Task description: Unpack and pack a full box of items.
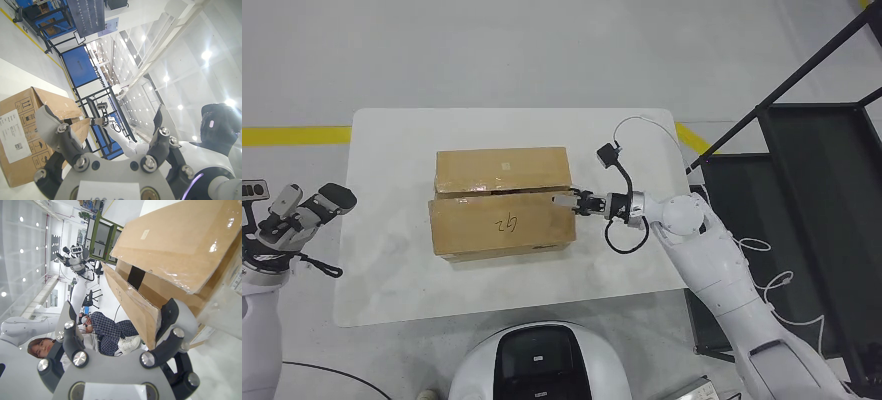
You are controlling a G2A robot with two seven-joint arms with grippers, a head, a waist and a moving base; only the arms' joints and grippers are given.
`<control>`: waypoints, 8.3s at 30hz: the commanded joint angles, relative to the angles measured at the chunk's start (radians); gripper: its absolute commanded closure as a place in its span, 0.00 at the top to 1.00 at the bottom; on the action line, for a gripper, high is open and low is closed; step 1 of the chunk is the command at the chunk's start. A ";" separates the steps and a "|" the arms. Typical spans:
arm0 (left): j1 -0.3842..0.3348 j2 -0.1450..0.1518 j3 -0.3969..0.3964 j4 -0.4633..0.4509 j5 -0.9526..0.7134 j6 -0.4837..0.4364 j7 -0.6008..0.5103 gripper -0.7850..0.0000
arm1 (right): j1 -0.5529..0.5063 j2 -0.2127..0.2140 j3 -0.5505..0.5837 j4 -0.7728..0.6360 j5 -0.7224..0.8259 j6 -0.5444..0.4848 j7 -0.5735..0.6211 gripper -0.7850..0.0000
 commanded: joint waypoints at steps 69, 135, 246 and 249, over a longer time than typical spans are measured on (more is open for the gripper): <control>-0.025 -0.012 0.171 -0.066 0.048 0.148 -0.036 1.00 | -0.424 0.108 0.184 -0.412 -0.023 0.020 -0.040 0.00; -0.793 -0.216 0.744 0.651 0.038 0.254 0.497 1.00 | -0.440 0.115 0.254 -0.378 0.066 -0.015 -0.086 1.00; -0.305 -0.008 0.202 0.109 0.160 0.257 -0.446 1.00 | 0.290 -0.143 -0.541 0.052 0.115 0.548 -0.315 1.00; -0.288 -0.008 0.209 0.082 0.170 0.265 -0.407 1.00 | 0.307 -0.159 -0.551 0.065 0.133 0.506 -0.315 1.00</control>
